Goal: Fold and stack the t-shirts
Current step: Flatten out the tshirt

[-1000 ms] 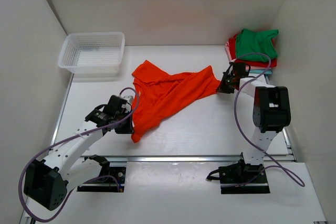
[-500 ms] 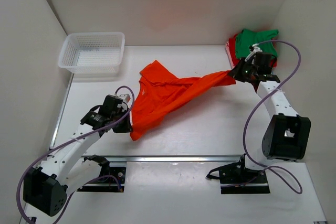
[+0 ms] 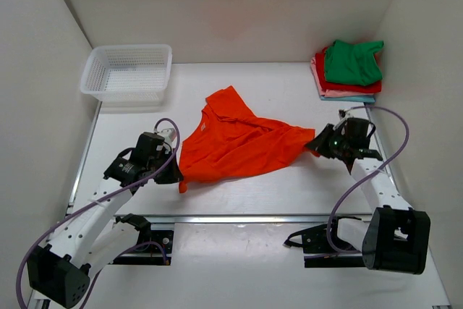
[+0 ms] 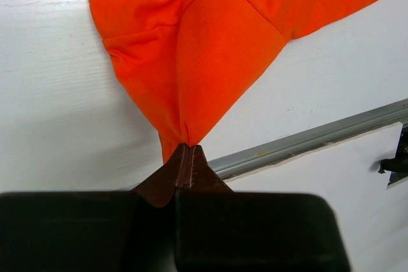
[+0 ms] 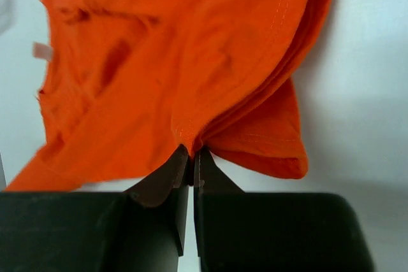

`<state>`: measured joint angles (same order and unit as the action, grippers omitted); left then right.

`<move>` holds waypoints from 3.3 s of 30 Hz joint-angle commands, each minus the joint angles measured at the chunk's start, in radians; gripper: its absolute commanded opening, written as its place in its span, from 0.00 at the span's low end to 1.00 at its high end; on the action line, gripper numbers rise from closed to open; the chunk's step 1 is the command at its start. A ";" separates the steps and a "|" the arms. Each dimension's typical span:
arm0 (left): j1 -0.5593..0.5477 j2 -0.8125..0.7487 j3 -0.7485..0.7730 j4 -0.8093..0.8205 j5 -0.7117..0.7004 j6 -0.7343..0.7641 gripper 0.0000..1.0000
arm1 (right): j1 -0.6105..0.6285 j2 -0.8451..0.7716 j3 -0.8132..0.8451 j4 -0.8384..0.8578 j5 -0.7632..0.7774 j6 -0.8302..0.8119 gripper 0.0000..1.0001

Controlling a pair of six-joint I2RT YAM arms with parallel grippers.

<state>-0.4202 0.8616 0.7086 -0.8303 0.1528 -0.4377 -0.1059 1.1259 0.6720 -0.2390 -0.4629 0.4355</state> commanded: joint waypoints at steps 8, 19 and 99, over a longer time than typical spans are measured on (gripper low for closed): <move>0.011 -0.018 0.052 -0.027 0.017 0.008 0.00 | 0.017 0.011 -0.109 0.092 -0.030 0.051 0.08; 0.004 -0.036 0.045 -0.029 0.024 0.008 0.00 | 0.012 -0.017 -0.134 0.122 -0.039 0.077 0.11; 0.489 1.059 1.721 0.544 0.395 -0.436 0.00 | -0.127 0.717 1.574 -0.098 -0.306 0.014 0.00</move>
<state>0.0189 1.9785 2.3886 -0.5026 0.4538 -0.7479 -0.2352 1.8065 2.0529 -0.3985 -0.7799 0.4416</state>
